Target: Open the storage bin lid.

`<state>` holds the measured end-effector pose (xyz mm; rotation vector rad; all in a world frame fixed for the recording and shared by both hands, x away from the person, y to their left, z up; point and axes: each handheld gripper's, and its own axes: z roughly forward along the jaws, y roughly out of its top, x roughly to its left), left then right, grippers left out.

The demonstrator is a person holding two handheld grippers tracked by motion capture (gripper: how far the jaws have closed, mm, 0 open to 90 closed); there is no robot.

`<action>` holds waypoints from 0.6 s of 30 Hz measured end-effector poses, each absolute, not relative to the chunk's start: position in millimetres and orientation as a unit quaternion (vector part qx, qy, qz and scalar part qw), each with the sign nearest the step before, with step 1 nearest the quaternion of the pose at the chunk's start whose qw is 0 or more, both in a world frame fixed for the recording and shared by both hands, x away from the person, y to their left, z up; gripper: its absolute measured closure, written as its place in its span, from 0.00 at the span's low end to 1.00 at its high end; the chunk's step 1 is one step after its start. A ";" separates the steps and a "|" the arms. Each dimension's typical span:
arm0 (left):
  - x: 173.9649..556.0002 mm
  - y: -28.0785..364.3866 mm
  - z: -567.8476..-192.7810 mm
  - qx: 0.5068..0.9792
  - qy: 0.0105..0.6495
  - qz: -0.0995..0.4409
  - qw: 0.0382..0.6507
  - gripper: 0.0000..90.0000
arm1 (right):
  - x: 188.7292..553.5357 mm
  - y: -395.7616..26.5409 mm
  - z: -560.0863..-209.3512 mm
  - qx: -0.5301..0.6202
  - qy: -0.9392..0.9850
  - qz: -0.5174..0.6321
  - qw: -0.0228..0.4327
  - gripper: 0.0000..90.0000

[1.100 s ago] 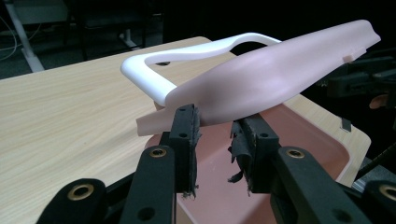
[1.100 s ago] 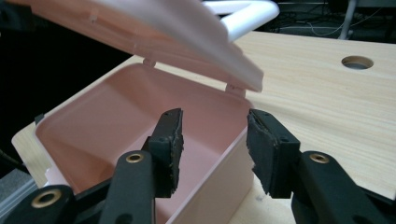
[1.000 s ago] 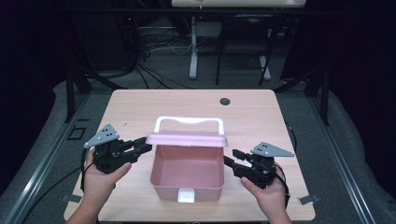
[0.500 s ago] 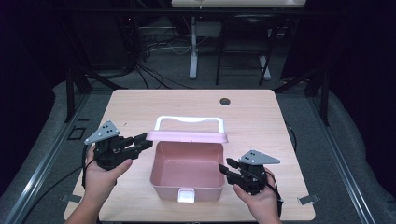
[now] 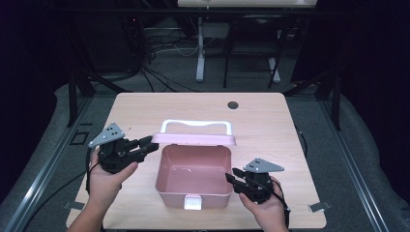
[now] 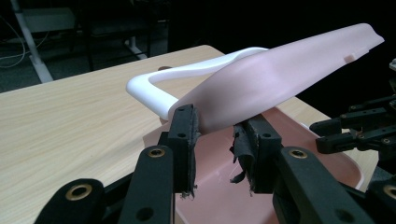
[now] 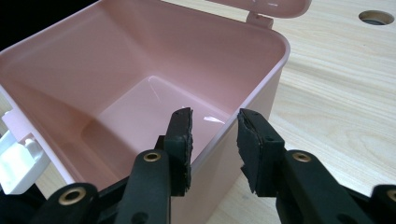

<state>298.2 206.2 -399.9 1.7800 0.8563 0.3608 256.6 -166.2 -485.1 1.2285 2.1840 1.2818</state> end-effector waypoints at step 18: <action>310.3 202.6 -396.2 0.739 0.370 0.158 0.540 0.76 | 258.4 -169.2 -483.5 0.425 0.765 0.455 0.164 0.79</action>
